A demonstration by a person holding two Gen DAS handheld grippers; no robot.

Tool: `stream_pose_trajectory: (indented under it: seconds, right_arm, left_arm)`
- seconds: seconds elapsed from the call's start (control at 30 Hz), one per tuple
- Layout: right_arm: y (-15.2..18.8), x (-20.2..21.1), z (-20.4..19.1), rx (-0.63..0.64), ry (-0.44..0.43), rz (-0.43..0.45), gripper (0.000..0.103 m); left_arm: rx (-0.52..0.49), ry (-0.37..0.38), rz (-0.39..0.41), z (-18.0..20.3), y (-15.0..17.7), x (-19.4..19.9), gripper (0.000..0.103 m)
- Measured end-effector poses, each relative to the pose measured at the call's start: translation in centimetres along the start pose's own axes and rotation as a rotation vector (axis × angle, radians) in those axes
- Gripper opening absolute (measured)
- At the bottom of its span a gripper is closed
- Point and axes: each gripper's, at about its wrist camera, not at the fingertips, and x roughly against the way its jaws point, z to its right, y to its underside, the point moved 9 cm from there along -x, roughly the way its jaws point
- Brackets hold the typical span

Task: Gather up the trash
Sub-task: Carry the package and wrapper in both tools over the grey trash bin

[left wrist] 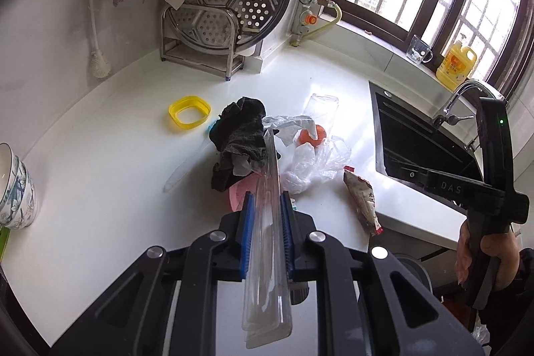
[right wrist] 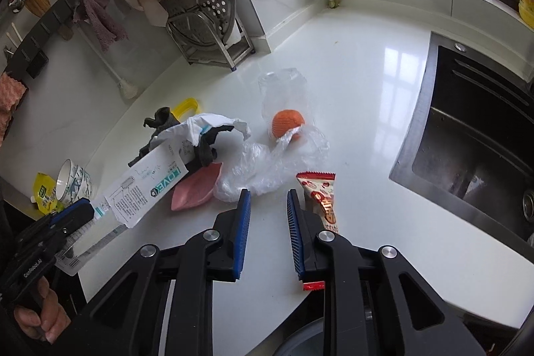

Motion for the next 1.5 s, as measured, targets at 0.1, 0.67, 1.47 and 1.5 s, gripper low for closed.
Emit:
stream_pose_trajectory:
  seconds: [0.1,0.67,1.47,1.5]
  right_arm:
    - [0.7,-0.7,1.5,-0.027,0.032,-0.018,0.041]
    - [3.2,-8.0,4.2,0.011,0.193,-0.171,0.027]
    - [3.1,-7.7,3.2,-0.033,0.096,-0.150,0.010]
    - [3.2,-7.7,3.2,-0.034,0.096,-0.151,0.010]
  left_arm:
    - [0.003,0.003,-0.026,-0.1,0.9,-0.9,0.015]
    - [-0.006,0.018,-0.146,-0.8,4.7,-5.5,0.013]
    - [-0.006,0.017,-0.159,-0.1,5.5,-8.1,0.071]
    - [-0.015,0.011,-0.160,0.1,5.5,-8.4,0.071]
